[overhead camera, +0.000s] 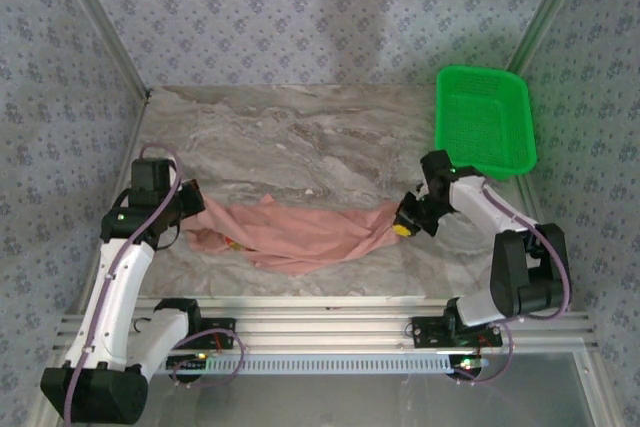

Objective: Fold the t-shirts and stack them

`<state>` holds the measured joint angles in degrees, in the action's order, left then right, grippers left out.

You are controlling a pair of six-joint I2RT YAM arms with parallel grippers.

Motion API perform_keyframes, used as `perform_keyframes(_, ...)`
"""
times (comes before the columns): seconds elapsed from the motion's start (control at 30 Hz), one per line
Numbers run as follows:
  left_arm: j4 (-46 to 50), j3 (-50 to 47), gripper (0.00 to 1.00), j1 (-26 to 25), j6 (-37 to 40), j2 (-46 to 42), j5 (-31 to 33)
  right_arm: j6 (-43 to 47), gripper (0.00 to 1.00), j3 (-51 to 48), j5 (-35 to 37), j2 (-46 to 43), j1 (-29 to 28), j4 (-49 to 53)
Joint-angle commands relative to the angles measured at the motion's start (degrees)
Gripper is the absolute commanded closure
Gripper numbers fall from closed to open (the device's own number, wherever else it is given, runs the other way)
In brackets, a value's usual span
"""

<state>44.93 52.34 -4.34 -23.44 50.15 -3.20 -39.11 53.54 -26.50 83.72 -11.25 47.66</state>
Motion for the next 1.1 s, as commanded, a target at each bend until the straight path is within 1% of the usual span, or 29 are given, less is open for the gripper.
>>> perform_keyframes(0.0, -0.47, 0.75, 1.00, -0.81, 0.25, 0.39, 0.03, 2.54, 1.00, 4.69, 1.91, 3.44, -1.21, 4.42)
perform_keyframes(0.23, -0.02, 0.60, 1.00, -1.11, 0.24, 0.00, 0.13, 2.59, 1.00, 10.24, 2.10, 10.65, -2.52, 3.38)
perform_keyframes(0.43, 0.85, 0.49, 1.00, -1.13, 0.14, -1.01, 0.65, 2.39, 1.00, 10.20, 1.82, 10.56, -3.16, 2.78)
perform_keyframes(0.6, 1.02, 0.39, 1.00, -1.11, -0.11, -1.44, 0.92, 2.20, 0.83, 8.57, 1.76, 8.51, -3.12, 2.79)
perform_keyframes(0.73, 0.86, 0.40, 1.00, -1.14, -0.33, -1.34, 0.91, 1.38, 0.74, 6.91, 1.54, 7.12, -3.17, 2.00)
perform_keyframes(1.07, 1.17, 0.68, 1.00, -1.13, -0.03, -1.53, 0.95, 0.31, 0.68, 4.11, 1.19, 5.74, -3.25, 0.16)
